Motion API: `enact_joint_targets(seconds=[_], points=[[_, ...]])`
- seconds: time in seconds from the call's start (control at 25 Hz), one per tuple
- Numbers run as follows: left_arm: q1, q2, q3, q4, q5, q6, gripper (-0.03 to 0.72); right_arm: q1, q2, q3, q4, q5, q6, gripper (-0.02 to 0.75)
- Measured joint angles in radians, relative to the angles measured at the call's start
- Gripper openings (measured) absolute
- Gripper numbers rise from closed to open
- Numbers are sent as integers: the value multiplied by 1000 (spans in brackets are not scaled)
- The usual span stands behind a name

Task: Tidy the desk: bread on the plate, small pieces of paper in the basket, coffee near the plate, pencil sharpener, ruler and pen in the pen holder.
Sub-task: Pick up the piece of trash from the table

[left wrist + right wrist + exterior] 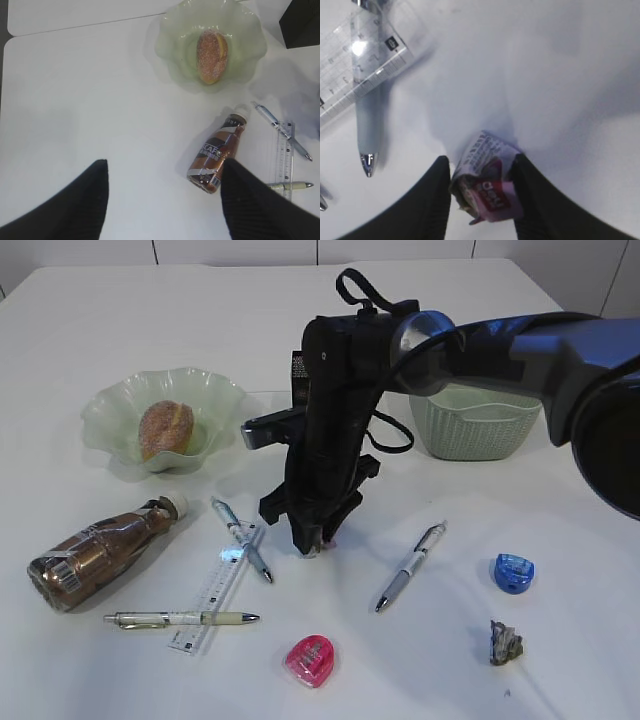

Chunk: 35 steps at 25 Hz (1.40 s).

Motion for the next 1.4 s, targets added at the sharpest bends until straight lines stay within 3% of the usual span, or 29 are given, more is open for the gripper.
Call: enact_joint_targets(seconds=[0.4, 0.96, 1.4], points=[[0, 0, 0, 0, 0, 0, 484, 0, 0, -2, 2, -9, 0, 39], [0, 0, 0, -11, 0, 0, 478, 0, -2, -124, -1, 26, 106, 24], [0, 0, 0, -47, 0, 0, 478, -32, -126, -125, -108, 31, 185, 23]])
